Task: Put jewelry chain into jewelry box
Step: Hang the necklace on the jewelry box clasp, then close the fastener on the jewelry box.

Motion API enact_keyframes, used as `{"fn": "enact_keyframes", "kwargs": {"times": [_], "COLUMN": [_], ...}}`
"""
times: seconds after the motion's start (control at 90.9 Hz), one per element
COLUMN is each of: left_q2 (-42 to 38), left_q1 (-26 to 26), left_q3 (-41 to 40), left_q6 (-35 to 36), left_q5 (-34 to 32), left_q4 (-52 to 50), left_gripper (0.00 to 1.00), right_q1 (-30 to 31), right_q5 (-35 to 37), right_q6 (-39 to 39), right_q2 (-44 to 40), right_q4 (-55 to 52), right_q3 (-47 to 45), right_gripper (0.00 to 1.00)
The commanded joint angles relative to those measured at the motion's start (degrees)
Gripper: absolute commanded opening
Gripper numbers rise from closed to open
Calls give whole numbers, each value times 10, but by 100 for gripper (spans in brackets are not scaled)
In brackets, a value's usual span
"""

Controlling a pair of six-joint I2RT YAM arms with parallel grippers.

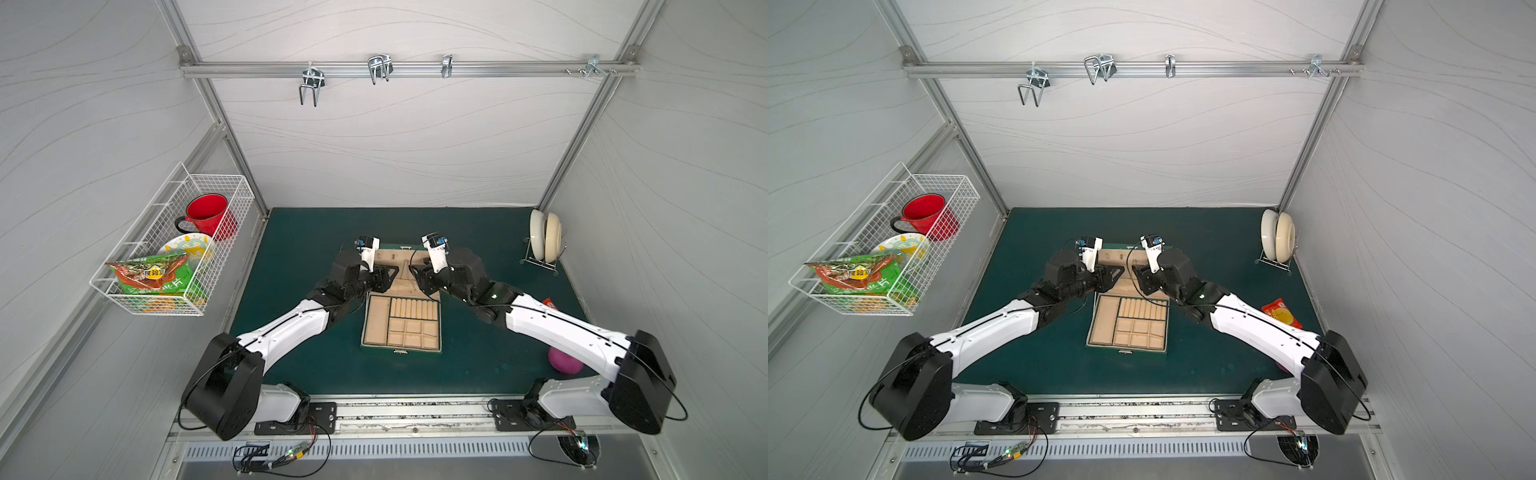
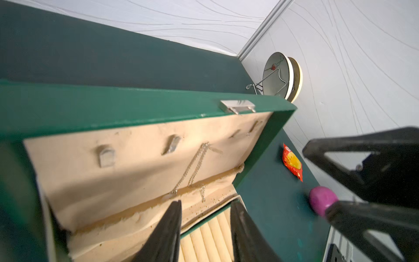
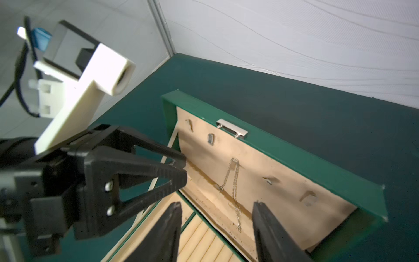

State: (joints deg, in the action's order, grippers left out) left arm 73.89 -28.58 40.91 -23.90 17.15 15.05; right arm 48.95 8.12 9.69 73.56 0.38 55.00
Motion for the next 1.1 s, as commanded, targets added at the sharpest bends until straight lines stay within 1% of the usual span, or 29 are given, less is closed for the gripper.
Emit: {"fn": "enact_keyframes", "kwargs": {"times": [0.0,0.044,0.066,0.11,0.154,0.242,0.319,0.44,0.539,0.594,0.693,0.781,0.913,1.002,1.035,1.09], "left_q2": [-60,-91,-105,-133,-155,-179,-190,-201,-200,-197,-195,-196,-206,-212,-213,-214], "left_q1": [2,4,5,7,13,27,32,35,35,35,35,35,35,35,35,35], "left_q3": [-29,-42,-49,-63,-76,-96,-120,-155,-173,-184,-199,-205,-213,-220,-220,-221], "left_q6": [40,52,56,60,59,51,32,-5,-32,-42,-50,-47,-41,-44,-44,-45], "left_q5": [-13,-32,-44,-66,-74,-69,-57,-18,11,24,40,46,44,47,50,55], "left_q4": [-18,-48,-62,-87,-107,-145,-158,-152,-146,-141,-141,-153,-172,-175,-178,-182], "left_gripper": [47,52,54,60,66,78,84,86,87,87,87,86,86,86,86,84], "right_q1": [-8,-14,-19,-28,-42,-70,-80,-90,-90,-90,-90,-90,-90,-89,-88,-88], "right_q5": [-59,-63,-62,-66,-90,-126,-130,-165,-168,-165,-159,-139,-119,-112,-104,-99], "right_q6": [-137,-197,-223,-264,-304,-372,-421,-484,-521,-535,-558,-576,-589,-593,-594,-595], "right_q2": [-33,-33,-30,-18,0,52,106,200,274,302,334,354,376,386,388,392], "right_q4": [-90,-141,-162,-202,-237,-284,-324,-397,-457,-472,-478,-480,-476,-475,-473,-466], "right_q3": [18,48,66,101,135,195,252,355,436,464,485,498,510,514,514,513], "right_gripper": [83,96,98,99,99,99,99,99,99,99,99,99,95,90,87,79]}}
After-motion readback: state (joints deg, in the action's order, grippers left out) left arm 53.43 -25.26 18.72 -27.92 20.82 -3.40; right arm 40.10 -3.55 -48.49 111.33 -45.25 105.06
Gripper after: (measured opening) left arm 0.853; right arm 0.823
